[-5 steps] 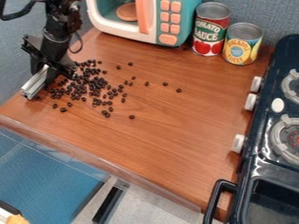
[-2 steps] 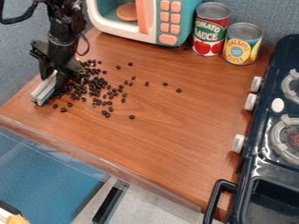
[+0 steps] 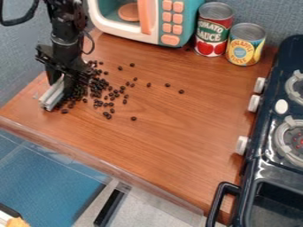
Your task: Sweep into pile
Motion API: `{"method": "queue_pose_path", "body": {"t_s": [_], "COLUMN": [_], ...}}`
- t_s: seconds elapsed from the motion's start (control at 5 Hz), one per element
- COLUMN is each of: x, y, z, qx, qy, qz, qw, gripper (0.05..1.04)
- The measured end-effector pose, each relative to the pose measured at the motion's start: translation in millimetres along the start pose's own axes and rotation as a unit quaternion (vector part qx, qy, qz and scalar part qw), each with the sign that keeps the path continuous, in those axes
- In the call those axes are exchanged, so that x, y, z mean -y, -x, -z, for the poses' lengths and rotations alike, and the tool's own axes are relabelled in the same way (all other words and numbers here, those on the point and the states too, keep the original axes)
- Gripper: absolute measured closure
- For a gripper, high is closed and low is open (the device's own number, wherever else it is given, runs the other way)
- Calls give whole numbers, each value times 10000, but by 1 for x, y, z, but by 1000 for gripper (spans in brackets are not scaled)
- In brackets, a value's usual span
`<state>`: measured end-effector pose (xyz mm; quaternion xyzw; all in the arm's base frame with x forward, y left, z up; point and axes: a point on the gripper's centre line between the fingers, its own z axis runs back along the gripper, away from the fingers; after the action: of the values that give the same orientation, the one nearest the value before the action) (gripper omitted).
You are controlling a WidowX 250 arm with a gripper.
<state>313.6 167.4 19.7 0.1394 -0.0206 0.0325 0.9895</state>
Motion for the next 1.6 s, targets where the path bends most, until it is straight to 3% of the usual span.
{"method": "queue_pose_path", "body": {"t_s": [0.6, 1.6], "x": [20, 104], "y": [3, 6], "z": [-1, -25], "qx": [67, 122], "qy": [173, 858], "qz": [-27, 152], "qw": [9998, 9961], "gripper": [714, 714]}}
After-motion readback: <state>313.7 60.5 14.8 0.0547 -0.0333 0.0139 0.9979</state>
